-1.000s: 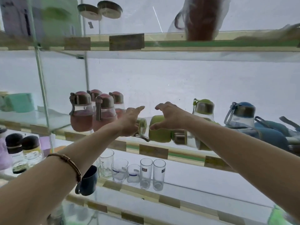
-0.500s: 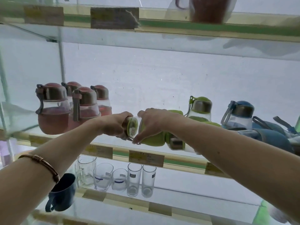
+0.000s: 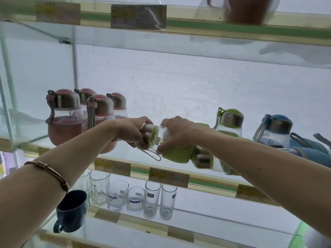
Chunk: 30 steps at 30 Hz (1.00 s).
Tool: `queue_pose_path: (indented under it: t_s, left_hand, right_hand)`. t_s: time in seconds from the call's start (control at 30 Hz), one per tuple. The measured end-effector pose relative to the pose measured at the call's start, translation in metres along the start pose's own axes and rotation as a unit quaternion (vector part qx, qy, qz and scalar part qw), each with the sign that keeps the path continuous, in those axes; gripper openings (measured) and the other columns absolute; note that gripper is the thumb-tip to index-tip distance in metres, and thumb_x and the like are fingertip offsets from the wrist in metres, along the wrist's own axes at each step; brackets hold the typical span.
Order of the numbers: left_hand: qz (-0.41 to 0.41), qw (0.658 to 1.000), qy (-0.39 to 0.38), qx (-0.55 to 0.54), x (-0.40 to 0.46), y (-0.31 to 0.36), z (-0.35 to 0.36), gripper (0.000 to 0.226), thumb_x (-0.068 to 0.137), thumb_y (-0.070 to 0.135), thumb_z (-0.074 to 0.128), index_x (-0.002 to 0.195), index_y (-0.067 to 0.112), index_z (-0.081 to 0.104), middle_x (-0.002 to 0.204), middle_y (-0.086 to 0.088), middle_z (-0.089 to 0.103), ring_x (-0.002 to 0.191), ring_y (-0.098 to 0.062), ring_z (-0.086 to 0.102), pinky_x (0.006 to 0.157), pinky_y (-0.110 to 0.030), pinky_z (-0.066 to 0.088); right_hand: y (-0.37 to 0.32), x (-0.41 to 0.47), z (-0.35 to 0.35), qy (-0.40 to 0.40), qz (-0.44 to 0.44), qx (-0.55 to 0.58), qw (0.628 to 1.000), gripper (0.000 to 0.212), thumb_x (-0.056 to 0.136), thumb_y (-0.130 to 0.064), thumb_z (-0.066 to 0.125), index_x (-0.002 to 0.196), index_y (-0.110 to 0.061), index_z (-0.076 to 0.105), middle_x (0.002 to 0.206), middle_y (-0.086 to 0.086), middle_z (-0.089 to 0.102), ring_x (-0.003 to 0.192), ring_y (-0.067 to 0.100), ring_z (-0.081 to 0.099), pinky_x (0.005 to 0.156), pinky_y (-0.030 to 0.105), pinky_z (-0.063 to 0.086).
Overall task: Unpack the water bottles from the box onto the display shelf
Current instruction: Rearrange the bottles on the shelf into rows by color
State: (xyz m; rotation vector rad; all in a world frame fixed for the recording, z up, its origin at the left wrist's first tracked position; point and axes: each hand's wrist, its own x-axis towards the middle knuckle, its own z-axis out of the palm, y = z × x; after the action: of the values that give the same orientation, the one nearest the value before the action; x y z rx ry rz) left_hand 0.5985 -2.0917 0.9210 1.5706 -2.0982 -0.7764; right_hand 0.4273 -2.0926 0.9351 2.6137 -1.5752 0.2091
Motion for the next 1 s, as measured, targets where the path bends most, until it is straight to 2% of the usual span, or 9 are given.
queue_pose_path:
  t_s: [0.13,0.23,0.33,0.47,0.57,0.67,0.8,0.9,1.0]
  left_hand:
    - [0.024,0.996,0.035,-0.074,-0.009,0.007,-0.014,0.070,0.077,-0.006,0.070,0.134,0.018,0.038,0.107,-0.007,0.060,0.095,-0.019,0.059,0.074,-0.025,0.049]
    - [0.036,0.979,0.073,-0.188,-0.012,0.009,-0.024,0.064,0.083,0.012,0.069,0.139,0.013,0.037,0.122,-0.011,0.056,0.110,-0.025,0.055,0.084,-0.028,0.046]
    - [0.057,0.950,0.121,-0.282,-0.009,0.010,-0.025,0.033,0.094,0.036,0.054,0.115,0.010,0.058,0.106,-0.006,0.061,0.107,-0.023,0.056,0.088,-0.035,0.044]
    - [0.020,0.909,0.108,-0.402,-0.006,0.009,-0.020,0.043,0.098,0.050,0.035,0.105,0.014,0.059,0.105,-0.010,0.058,0.102,-0.024,0.055,0.094,-0.040,0.042]
    - [0.029,0.908,0.104,-0.405,-0.005,0.013,-0.016,0.050,0.096,0.055,0.036,0.116,0.014,0.055,0.107,-0.012,0.057,0.100,-0.025,0.054,0.087,-0.035,0.044]
    - [0.059,0.918,0.121,-0.374,0.000,0.019,-0.017,0.066,0.086,0.052,0.060,0.137,0.016,0.038,0.121,-0.007,0.058,0.108,-0.023,0.059,0.081,-0.034,0.054]
    - [0.045,0.935,0.243,-0.255,0.003,0.024,-0.017,0.068,0.090,0.038,0.061,0.142,0.018,0.023,0.119,-0.003,0.051,0.107,-0.021,0.053,0.069,-0.028,0.050]
    - [0.049,0.938,0.286,-0.189,0.006,0.024,-0.012,0.067,0.091,0.038,0.058,0.143,0.018,0.020,0.115,-0.003,0.045,0.105,-0.023,0.049,0.086,-0.036,0.051]
    - [0.054,0.941,0.299,-0.148,0.016,0.021,-0.002,0.064,0.094,0.034,0.054,0.142,0.017,0.016,0.124,-0.007,0.045,0.108,-0.023,0.047,0.091,-0.035,0.043]
  right_hand:
    - [0.010,-0.001,-0.007,0.033,0.007,0.103,0.994,0.074,0.065,-0.053,0.078,0.127,-0.022,0.050,0.114,0.000,0.057,0.097,0.018,0.057,0.078,0.033,0.053]
    - [0.019,0.001,-0.011,0.063,0.011,0.186,0.980,0.075,0.066,-0.051,0.079,0.129,-0.022,0.050,0.116,-0.003,0.058,0.099,0.016,0.056,0.078,0.031,0.052]
    - [0.021,0.006,-0.010,0.096,0.013,0.240,0.966,0.070,0.067,-0.050,0.079,0.125,-0.023,0.052,0.112,-0.006,0.059,0.096,0.012,0.056,0.071,0.025,0.047]
    - [0.020,0.016,-0.006,0.121,0.007,0.299,0.946,0.064,0.067,-0.051,0.078,0.119,-0.021,0.056,0.103,-0.009,0.060,0.092,0.009,0.058,0.071,0.027,0.047]
    - [0.017,0.025,-0.004,0.112,-0.001,0.334,0.936,0.066,0.065,-0.056,0.077,0.117,-0.021,0.057,0.104,-0.008,0.063,0.095,0.013,0.062,0.076,0.031,0.052]
    - [0.011,0.032,-0.001,0.104,-0.019,0.368,0.924,0.054,0.071,-0.051,0.077,0.111,-0.020,0.058,0.102,-0.005,0.064,0.094,0.014,0.063,0.076,0.030,0.053]
    - [0.008,0.043,-0.003,0.070,-0.040,0.389,0.918,0.046,0.076,-0.045,0.075,0.107,-0.015,0.061,0.100,-0.002,0.067,0.096,0.015,0.062,0.083,0.031,0.049]
    - [0.012,0.048,-0.005,0.044,-0.049,0.373,0.926,0.060,0.074,-0.046,0.075,0.123,-0.017,0.058,0.122,0.000,0.063,0.112,0.016,0.058,0.091,0.031,0.049]
    - [0.015,0.051,-0.002,0.039,-0.053,0.364,0.929,0.047,0.078,-0.035,0.075,0.120,-0.022,0.059,0.119,-0.003,0.062,0.111,0.017,0.057,0.087,0.030,0.048]
